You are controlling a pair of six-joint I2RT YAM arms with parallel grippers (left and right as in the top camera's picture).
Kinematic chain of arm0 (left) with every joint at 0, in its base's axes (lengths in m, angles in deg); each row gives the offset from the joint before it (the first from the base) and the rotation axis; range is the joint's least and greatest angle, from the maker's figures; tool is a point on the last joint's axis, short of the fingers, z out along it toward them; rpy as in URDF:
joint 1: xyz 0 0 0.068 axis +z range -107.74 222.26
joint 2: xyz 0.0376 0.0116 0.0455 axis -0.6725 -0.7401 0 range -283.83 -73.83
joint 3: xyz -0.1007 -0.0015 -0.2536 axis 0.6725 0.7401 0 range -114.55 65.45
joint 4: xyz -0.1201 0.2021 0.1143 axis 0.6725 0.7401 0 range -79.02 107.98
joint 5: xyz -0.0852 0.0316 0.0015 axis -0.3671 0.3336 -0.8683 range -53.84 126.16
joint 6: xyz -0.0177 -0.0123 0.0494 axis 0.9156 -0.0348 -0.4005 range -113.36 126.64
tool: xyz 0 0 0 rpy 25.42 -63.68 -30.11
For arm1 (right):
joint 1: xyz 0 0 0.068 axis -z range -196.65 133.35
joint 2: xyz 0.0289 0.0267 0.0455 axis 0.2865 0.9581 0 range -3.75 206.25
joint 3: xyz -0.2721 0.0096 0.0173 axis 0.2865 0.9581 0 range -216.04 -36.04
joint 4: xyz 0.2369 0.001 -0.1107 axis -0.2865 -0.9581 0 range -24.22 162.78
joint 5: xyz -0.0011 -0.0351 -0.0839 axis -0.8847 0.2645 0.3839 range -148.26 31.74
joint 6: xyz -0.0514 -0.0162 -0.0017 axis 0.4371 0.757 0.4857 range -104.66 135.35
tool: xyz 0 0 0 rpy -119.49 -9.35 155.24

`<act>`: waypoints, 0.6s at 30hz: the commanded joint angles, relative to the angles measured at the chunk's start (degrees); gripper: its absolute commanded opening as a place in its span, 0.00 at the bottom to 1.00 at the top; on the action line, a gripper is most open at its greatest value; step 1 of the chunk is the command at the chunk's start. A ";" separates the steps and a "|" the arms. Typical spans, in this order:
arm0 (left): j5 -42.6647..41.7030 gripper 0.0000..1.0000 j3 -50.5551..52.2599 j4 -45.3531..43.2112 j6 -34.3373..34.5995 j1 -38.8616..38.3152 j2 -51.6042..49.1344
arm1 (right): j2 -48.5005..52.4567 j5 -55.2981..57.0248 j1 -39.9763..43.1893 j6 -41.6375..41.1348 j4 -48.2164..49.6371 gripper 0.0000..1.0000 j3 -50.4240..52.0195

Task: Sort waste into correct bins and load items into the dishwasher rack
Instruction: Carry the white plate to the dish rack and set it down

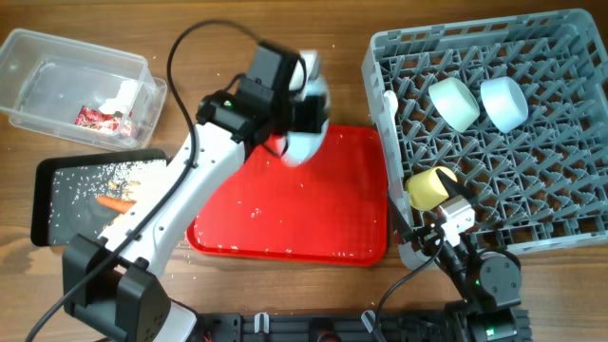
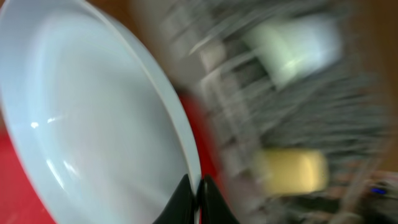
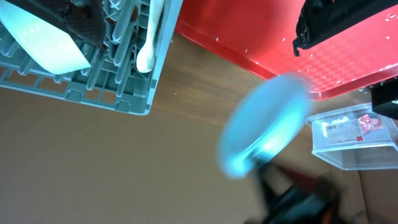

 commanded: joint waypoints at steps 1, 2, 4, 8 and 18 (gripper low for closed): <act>-25.79 0.04 -1.60 -26.80 11.54 1.07 -0.37 | -0.42 -0.85 0.13 -0.70 0.20 1.00 0.09; -25.70 0.04 -1.60 -33.66 15.04 0.35 -0.92 | -0.42 -0.85 0.13 -0.70 0.20 1.00 0.09; -23.82 0.04 -1.60 -43.08 19.50 -1.20 -1.90 | -0.42 -0.85 0.13 -0.68 0.20 1.00 0.09; -11.30 0.04 -1.60 -45.48 29.59 -4.37 -4.96 | -0.42 -0.85 0.13 -0.70 0.20 0.99 0.09; -9.42 0.04 -1.60 -55.15 41.83 -7.41 -16.61 | -0.42 -0.85 0.13 -0.68 0.20 1.00 0.09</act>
